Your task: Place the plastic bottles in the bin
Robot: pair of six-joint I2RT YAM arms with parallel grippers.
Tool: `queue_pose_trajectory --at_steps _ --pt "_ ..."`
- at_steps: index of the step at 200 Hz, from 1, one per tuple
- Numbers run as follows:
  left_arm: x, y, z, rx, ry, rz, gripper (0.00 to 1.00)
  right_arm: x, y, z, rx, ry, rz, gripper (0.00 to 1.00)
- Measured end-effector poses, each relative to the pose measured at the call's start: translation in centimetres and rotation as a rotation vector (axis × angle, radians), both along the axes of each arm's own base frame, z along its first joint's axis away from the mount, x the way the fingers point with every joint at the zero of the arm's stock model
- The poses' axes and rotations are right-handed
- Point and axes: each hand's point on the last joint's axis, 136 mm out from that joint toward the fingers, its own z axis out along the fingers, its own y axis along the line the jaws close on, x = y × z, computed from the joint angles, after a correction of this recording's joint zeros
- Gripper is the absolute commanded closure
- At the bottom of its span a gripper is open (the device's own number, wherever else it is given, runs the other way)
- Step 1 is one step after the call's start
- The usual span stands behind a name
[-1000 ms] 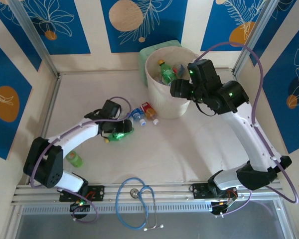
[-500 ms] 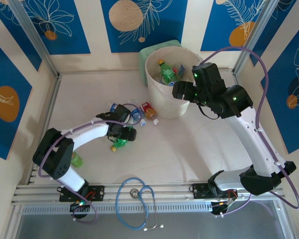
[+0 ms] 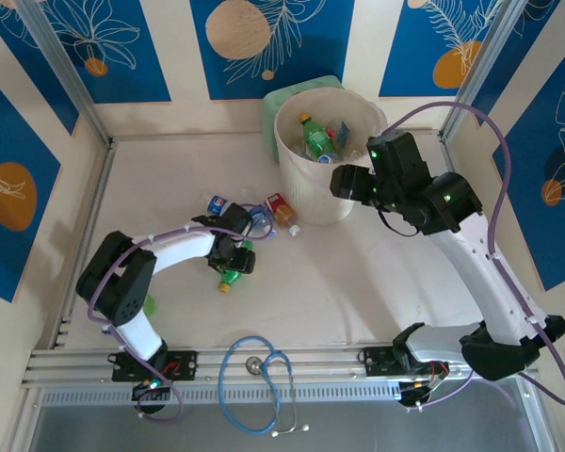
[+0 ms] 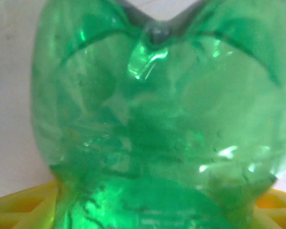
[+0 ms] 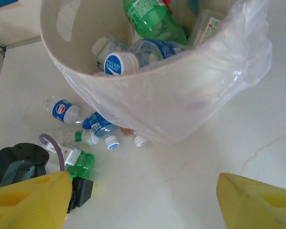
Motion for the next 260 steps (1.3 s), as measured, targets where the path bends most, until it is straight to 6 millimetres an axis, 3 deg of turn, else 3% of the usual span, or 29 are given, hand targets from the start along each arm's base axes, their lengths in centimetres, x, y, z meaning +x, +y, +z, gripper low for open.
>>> queue_pose_trajectory --at_steps 25,50,120,152,184,218,260 --pt "-0.2 -0.4 0.7 -0.025 0.002 0.007 0.33 -0.5 -0.1 -0.4 0.005 0.007 0.001 0.24" --pt "-0.2 -1.0 3.0 -0.089 -0.028 0.024 0.34 -0.9 0.5 -0.2 0.012 0.0 0.022 0.25" --pt "1.7 -4.1 14.8 -0.387 -0.208 0.112 0.35 -3.8 5.7 2.0 0.083 -0.092 0.233 0.25" --pt "2.2 -3.8 19.7 -0.534 -0.287 0.207 0.33 -5.3 8.5 2.3 0.114 -0.118 0.338 0.24" --pt "3.2 -3.4 23.8 -0.693 -0.342 0.313 0.33 -6.9 11.7 1.1 0.168 -0.094 0.465 0.23" --pt "4.1 -3.6 26.4 -0.863 -0.348 0.411 0.33 -7.8 14.1 -0.8 0.225 -0.044 0.544 0.21" --pt "4.3 -4.5 27.4 -0.991 -0.293 0.466 0.33 -7.8 17.1 -2.1 0.288 0.018 0.588 0.22"
